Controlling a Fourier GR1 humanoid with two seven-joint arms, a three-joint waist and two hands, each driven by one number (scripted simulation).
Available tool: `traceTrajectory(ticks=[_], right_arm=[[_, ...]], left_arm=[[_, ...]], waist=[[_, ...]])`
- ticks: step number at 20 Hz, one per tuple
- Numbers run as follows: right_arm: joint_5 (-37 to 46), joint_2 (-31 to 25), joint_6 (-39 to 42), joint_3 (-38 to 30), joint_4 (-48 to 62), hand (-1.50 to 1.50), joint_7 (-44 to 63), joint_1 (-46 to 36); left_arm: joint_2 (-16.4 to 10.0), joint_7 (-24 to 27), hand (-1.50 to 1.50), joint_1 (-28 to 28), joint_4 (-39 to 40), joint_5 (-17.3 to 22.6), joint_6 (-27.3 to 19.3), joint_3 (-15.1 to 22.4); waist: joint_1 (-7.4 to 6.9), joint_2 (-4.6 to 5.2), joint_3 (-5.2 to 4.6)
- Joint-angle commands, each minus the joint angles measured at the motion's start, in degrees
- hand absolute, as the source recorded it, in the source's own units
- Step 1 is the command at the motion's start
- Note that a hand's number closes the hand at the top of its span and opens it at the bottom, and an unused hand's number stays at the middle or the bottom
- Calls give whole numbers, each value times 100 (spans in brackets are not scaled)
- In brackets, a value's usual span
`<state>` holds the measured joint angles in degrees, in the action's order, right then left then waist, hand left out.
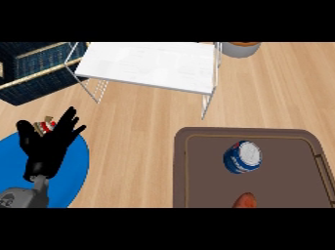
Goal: Pick the sweet potato from the tray and place it in the tiered shelf
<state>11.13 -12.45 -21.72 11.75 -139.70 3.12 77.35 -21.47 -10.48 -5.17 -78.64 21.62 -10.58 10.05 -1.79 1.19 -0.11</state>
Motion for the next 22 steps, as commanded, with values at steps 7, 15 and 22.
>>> traceTrajectory(ticks=[7, 15, 22], right_arm=[[1649, -736, -494, 368, -395, -150, 1266, 132], [2268, -805, -1138, 741, -42, -150, 1981, -282], [3284, -552, -1276, 1448, 483, -150, 2669, -1043]], left_arm=[[81, 0, 0, 44, 329, -102, 87, 102], [3, -210, 0, -26, 232, -101, 108, 76], [47, -189, 0, -4, 276, -100, 191, 76]], waist=[[-149, 75, -44], [-193, 54, -34], [-144, 21, -28]])
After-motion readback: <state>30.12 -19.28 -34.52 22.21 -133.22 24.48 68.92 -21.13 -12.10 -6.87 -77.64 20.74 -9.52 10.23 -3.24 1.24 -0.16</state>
